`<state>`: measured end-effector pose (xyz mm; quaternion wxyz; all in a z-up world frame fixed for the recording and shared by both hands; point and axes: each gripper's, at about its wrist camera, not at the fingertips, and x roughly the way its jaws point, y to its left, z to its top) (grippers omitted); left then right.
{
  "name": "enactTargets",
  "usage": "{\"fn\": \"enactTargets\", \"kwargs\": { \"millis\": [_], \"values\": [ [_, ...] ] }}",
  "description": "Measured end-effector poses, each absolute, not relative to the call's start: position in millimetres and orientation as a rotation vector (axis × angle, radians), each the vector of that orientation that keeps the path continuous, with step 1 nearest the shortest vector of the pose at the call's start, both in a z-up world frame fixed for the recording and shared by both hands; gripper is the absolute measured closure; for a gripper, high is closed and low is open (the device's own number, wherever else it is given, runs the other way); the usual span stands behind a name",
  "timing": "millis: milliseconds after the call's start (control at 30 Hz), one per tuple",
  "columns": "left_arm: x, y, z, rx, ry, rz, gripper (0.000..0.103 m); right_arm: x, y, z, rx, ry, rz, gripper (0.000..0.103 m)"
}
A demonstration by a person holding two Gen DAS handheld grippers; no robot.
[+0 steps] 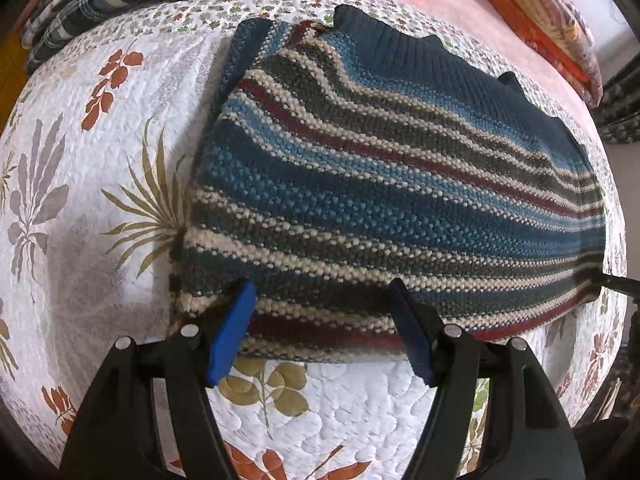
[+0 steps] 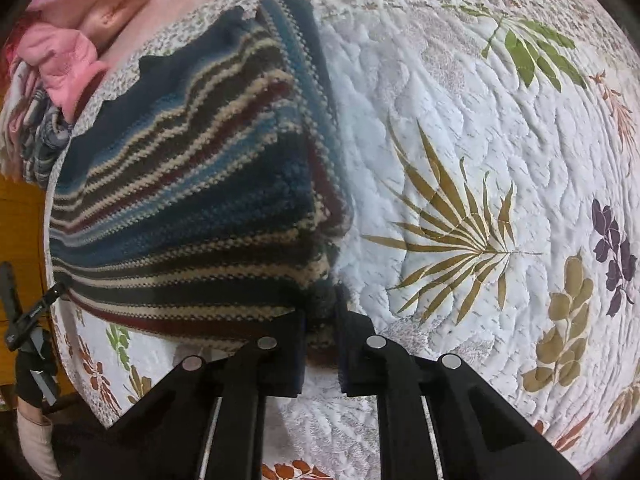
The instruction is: Fold small clothes
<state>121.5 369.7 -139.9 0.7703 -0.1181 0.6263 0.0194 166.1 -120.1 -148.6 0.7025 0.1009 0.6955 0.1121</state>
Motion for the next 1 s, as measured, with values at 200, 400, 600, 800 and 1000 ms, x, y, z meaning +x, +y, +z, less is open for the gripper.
{"fn": "enactTargets", "kwargs": {
  "millis": [200,400,600,800,1000],
  "values": [
    [124.5,371.4,-125.1,-0.314,1.292,0.016,0.035,174.8,-128.8,-128.7,0.322,1.481,0.306,0.076],
    [130.9,366.0,-115.9,-0.335,1.214,-0.019,0.034,190.2,-145.3,-114.2,0.449,1.378,0.338,0.047],
    [133.5,364.6,-125.8,-0.326,1.233,-0.014,0.034,202.7,-148.4,-137.4,0.508,1.413,0.350,0.046],
    [131.5,373.2,-131.5,-0.356,1.243,-0.006,0.034,209.4,-146.2,-156.8,0.524,1.441,0.345,0.043],
    [131.9,371.1,-135.8,-0.338,1.253,-0.008,0.033,209.8,-136.8,-164.1,0.491,1.427,0.345,0.051]
  ]
}}
